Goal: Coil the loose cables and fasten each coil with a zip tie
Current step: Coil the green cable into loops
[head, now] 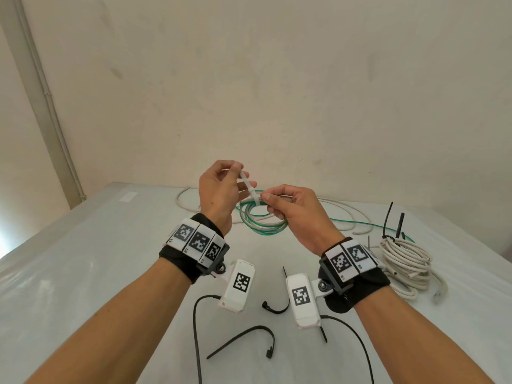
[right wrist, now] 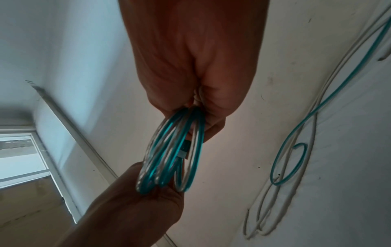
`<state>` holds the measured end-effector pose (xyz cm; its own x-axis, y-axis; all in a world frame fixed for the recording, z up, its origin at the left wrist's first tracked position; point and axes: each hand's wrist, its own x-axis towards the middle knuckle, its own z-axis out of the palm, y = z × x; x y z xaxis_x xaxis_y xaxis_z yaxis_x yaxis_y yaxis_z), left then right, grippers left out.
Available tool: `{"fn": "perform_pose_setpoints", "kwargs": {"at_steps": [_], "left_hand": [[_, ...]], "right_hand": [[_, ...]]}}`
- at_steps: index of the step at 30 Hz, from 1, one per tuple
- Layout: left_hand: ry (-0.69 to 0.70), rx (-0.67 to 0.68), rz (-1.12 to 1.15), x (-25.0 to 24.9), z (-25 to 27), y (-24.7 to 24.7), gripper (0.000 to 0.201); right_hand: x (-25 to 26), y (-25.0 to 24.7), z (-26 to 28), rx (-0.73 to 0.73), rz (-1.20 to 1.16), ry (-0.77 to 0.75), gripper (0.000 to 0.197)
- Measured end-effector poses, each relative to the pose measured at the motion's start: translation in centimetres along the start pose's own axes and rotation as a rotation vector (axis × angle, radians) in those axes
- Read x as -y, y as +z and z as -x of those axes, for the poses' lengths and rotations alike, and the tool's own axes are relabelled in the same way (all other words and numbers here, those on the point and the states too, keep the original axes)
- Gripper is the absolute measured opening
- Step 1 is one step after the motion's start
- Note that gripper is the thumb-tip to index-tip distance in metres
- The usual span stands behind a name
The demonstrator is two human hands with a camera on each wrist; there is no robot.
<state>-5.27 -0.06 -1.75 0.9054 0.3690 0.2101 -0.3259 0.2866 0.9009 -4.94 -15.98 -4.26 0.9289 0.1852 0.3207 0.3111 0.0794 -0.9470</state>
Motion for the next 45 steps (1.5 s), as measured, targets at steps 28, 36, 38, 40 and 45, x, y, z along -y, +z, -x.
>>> {"fn": "perform_pose_setpoints", "kwargs": {"at_steps": [28,36,38,40,45], "left_hand": [[-0.193,0.405,-0.053,3.0,1.9,-1.3,0.024],[-0.115,0.479,-0.174,3.8,1.7,-1.1,0.026],[-0.116,0.504,-0.191,4.0,1.8,-1.3,0.024],[-0.122,0.52,-0.196,4.0,1.8,-1.6,0.023],[-0.218,0.525,-0.092,3.5,1.0,-1.0,0.02]], "right_hand": [[-0.4,0.0,0.9,-0.159,0.358,-0.058,0.007],[2.1,0.4,-0.5,-0.099,0.687,-0.191,0.006],[2.7,0.1,-0.9,-0.089,0.555,-0.116,0.004],[3.2,-0.3,-1.0,-0.04,0.466,-0.064,0.007],[3.5,0.0,-0.7,-0.084,0.335,-0.16,0.008]]}}
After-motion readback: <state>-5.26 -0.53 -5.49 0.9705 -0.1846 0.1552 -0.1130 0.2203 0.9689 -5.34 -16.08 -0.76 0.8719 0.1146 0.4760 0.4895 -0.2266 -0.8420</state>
